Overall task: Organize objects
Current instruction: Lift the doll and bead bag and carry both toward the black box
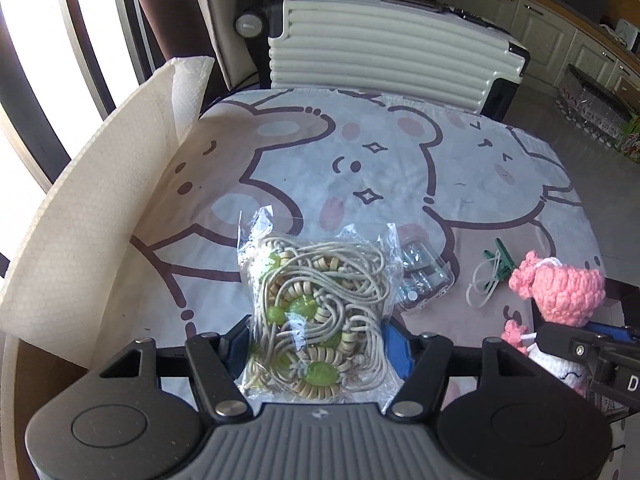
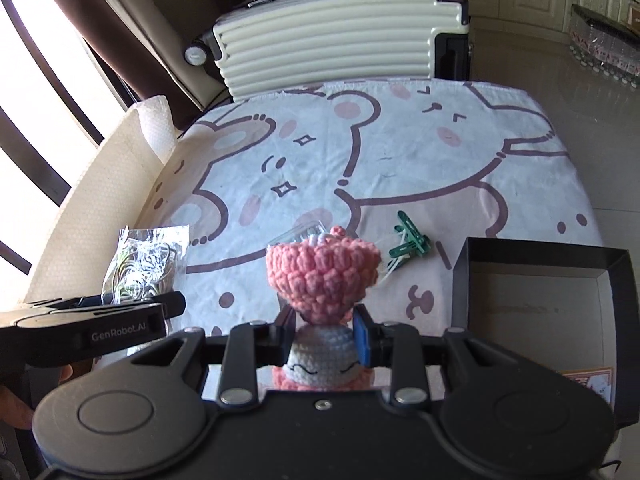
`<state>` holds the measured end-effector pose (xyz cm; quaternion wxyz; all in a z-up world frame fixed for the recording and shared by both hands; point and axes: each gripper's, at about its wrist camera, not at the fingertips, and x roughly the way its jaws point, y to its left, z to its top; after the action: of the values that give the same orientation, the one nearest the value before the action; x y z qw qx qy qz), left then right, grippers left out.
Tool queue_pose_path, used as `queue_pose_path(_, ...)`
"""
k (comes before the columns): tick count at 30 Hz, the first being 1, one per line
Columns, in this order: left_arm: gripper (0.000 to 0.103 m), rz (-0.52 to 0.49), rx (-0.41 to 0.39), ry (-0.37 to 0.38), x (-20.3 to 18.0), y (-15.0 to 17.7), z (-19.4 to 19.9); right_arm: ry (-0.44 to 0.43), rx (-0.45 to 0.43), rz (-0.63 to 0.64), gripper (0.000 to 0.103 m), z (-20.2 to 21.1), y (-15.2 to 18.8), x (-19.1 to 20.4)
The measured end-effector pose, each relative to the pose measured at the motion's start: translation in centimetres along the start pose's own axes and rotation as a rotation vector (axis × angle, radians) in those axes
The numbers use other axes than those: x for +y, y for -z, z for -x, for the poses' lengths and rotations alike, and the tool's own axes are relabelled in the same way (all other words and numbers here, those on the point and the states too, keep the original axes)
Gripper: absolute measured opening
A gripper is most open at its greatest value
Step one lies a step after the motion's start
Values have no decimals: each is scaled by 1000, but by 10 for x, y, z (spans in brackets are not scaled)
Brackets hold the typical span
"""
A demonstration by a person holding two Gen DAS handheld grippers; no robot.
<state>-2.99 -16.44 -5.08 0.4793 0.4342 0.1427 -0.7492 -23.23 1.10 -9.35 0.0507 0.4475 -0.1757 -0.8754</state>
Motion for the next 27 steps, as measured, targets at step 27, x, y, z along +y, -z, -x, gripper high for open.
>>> queue_pose_path(27,67,61,-110,3,-2,31,63,72,-152,72,32,60,19,7)
